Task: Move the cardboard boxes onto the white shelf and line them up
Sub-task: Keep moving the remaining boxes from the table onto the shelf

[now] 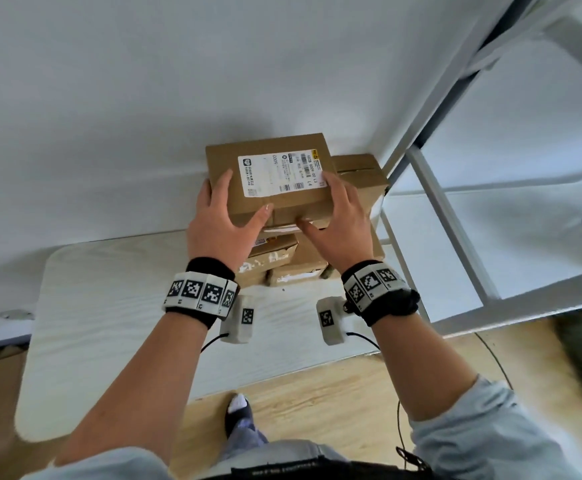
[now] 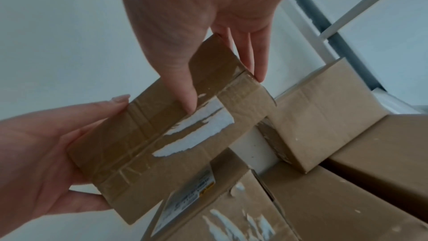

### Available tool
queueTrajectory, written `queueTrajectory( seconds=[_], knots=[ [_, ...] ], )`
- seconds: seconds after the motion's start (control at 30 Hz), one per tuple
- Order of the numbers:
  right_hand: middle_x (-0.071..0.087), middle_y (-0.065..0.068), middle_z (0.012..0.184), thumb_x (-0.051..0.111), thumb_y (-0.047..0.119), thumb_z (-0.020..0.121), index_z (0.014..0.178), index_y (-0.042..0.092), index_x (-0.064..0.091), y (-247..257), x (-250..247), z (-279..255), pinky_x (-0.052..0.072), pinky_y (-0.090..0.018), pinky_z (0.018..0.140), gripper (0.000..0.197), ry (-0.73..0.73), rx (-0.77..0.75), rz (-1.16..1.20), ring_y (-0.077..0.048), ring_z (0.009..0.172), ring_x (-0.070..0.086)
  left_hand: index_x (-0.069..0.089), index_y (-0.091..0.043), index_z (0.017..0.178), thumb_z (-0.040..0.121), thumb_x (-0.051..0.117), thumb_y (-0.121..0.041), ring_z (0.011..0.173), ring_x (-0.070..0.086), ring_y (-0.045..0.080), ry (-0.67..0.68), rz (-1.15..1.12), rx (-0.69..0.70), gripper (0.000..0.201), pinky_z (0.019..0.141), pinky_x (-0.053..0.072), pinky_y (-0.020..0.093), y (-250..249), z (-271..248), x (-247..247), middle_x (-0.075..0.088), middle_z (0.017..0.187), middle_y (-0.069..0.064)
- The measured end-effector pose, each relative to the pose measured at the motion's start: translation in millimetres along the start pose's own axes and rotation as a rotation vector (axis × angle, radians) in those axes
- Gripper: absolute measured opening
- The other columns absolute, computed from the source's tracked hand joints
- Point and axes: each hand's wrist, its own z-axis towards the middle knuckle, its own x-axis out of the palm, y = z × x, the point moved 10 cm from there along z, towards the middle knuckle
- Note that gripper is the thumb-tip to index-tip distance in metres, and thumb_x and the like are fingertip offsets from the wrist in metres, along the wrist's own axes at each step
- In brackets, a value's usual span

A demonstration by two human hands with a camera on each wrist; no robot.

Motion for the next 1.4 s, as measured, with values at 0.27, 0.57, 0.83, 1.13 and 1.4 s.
queueTrajectory(
  seconds=[0.27, 0.57, 0.83, 1.13, 1.4],
  knots=[
    [0.050, -0.001, 0.137, 0.079, 0.045, 0.076, 0.144, 0.024, 0.039, -24.1, -78.1, -81.3, 0.053, -0.038, 0.091, 0.082, -0.091, -0.052, 0.036, -0.020, 0.117, 0.055, 0.036, -0.034, 0.149, 0.093, 0.053, -0.058, 0.139, 0.039, 0.022, -0.118, -0.101, 0.053, 0.063, 0.113, 0.035, 0.046, -51.1, -94.3, -3.1, 0.039, 0.153, 0.004],
    [0.050, 0.001, 0.140, 0.074, 0.059, 0.077, 0.151, 0.021, 0.029, -77.0, -188.3, -204.6, 0.042, -0.027, 0.101, 0.094, -0.211, -0.091, 0.163, -0.016, 0.125, 0.051, 0.026, -0.033, 0.153, 0.083, 0.074, -0.027, 0.134, 0.041, 0.020, -0.189, -0.255, -0.002, 0.085, 0.103, 0.030, 0.027, -110.5, -239.4, 25.8, 0.039, 0.149, 0.007],
    [0.052, -0.002, 0.134, 0.063, 0.040, 0.092, 0.145, 0.014, 0.037, -135.8, -300.9, -299.8, 0.044, -0.028, 0.095, 0.064, -0.353, -0.074, 0.217, -0.016, 0.114, 0.056, -0.006, -0.035, 0.157, 0.062, 0.094, -0.015, 0.148, 0.021, 0.020, 0.013, -0.271, 0.028, 0.139, 0.116, 0.023, 0.039, -181.6, -339.7, 83.1, 0.014, 0.164, 0.007],
    [0.030, -0.004, 0.153, 0.069, 0.039, 0.089, 0.136, 0.008, 0.049, -198.1, -404.7, -349.5, 0.046, -0.016, 0.095, 0.060, -0.504, 0.010, 0.176, 0.003, 0.115, 0.040, 0.040, -0.028, 0.127, 0.048, 0.099, -0.037, 0.107, 0.060, 0.018, 0.124, -0.304, 0.112, 0.098, 0.090, 0.054, 0.036, -261.1, -392.0, 138.9, 0.057, 0.123, 0.001],
    [0.023, 0.000, 0.158, 0.071, 0.045, 0.086, 0.129, 0.011, 0.056, -274.9, -437.6, -347.2, 0.035, -0.013, 0.100, 0.057, -0.504, 0.148, 0.251, -0.008, 0.134, 0.034, 0.042, -0.027, 0.112, 0.055, 0.095, -0.042, 0.091, 0.065, 0.012, 0.217, -0.317, 0.140, 0.079, 0.075, 0.056, 0.030, -307.1, -395.2, 192.1, 0.061, 0.105, -0.006]
  ],
)
